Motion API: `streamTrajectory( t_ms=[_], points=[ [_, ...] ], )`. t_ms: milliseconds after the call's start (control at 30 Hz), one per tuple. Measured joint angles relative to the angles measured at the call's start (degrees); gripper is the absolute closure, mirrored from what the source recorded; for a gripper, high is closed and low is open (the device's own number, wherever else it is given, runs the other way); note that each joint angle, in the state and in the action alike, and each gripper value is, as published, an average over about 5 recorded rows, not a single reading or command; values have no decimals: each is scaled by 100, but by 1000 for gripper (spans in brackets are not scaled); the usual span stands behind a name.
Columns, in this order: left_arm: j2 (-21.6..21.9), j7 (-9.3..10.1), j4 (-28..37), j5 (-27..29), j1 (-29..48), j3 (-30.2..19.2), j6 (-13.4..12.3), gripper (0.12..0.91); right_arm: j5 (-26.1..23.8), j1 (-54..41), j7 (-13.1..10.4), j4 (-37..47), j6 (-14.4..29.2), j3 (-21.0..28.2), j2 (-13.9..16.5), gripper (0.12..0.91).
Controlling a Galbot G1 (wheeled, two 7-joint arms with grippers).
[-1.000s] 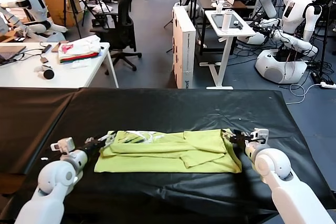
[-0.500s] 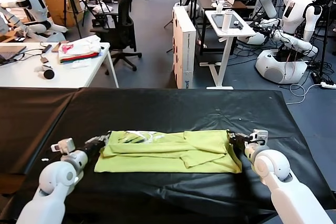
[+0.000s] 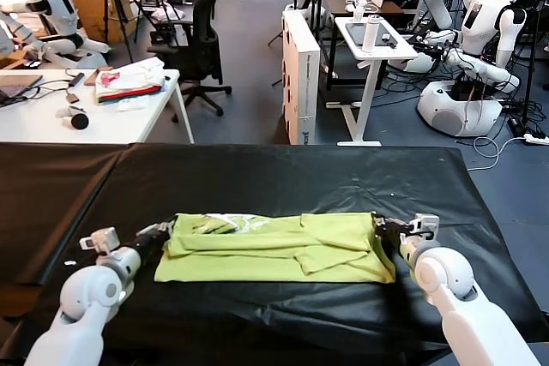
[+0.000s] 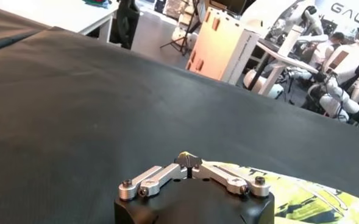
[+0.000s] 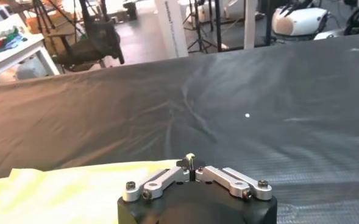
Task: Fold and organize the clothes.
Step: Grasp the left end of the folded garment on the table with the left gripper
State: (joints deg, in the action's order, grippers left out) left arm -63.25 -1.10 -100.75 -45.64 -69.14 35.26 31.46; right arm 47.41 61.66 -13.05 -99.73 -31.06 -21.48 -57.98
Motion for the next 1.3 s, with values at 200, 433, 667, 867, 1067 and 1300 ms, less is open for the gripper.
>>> streamTrajectory(
  t_ms=[200,433,667,867,1067,1300],
  points=[
    [8,4,3,-4,-28,38,-16,882,1,45,9,-4,31,-16,-32,885],
    [12,10,-18,-10,-74,69,-26,882,1,78,-14,-35,25,-28,-51,885],
    [30,12,-112,-63,-219,185,-35,882,6,150,-6,-64,24,-76,-39,885],
    [54,-19,-139,-70,-274,204,-30,882,13,176,128,-89,106,-85,-41,885],
    [31,-72,-189,-15,-288,195,-72,834,11,292,662,-210,595,-139,33,771],
    [166,-13,-278,-148,-320,270,-82,419,10,440,1041,-419,1399,-259,198,341]
  ],
)
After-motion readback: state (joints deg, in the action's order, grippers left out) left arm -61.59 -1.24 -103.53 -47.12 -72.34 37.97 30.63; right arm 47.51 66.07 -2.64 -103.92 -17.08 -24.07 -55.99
